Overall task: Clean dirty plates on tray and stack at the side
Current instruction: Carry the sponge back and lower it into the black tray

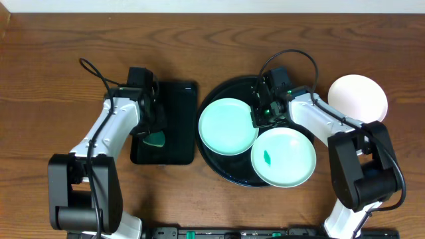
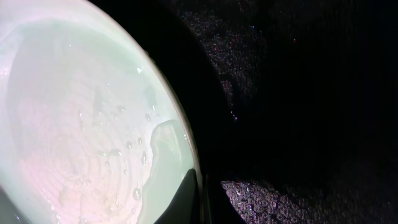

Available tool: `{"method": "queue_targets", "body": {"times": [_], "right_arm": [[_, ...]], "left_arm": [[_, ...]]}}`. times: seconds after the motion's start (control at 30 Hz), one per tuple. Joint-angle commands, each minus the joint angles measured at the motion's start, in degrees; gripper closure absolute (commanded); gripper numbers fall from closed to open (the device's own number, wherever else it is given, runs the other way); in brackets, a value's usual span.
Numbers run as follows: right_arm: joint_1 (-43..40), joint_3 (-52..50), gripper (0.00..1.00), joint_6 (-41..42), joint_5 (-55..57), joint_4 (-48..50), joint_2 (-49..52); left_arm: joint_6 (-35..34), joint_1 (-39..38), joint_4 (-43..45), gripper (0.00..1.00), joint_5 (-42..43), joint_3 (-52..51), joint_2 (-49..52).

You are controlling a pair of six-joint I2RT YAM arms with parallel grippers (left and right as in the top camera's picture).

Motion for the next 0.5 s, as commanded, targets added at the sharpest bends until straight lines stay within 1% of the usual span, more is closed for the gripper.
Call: {"method": "queue_targets", "body": {"times": [0.0,0.3,0.37,0.4,0.43,0.47], "right_arm": [[0.46,0.55,0.99,0.00,-1.44,0.17,0.37],[0.46,0.55,0.99,0.00,-1.44,0.20,0.37],[0.46,0.55,0.99,0.00,-1.44,0.20,0.37],[0.46,0.55,0.99,0.00,-1.44,0.20,0.37],[0.46,0.55,0.99,0.00,-1.44,0.20,0.37],[0.46,0.55,0.99,0.00,-1.44,0.20,0.37]], "left_arm": [[0.92,-0.02,0.85,0.92,0.33,-1.88,0.02],[0.92,-0.02,2.49,0.92,0.31,-2.89,0.02],[0.90,-0.02,2.49,0.84,0.33,-2.89,0.00],[0.90,-0.02,2.49,0.83,0.33,-2.89,0.00],[0.87,-0.02,2.47,0.79,0.33,-2.86,-0.02],[0.79,-0.02,2.47,0.79,0.33,-2.86,-0.09]]}}
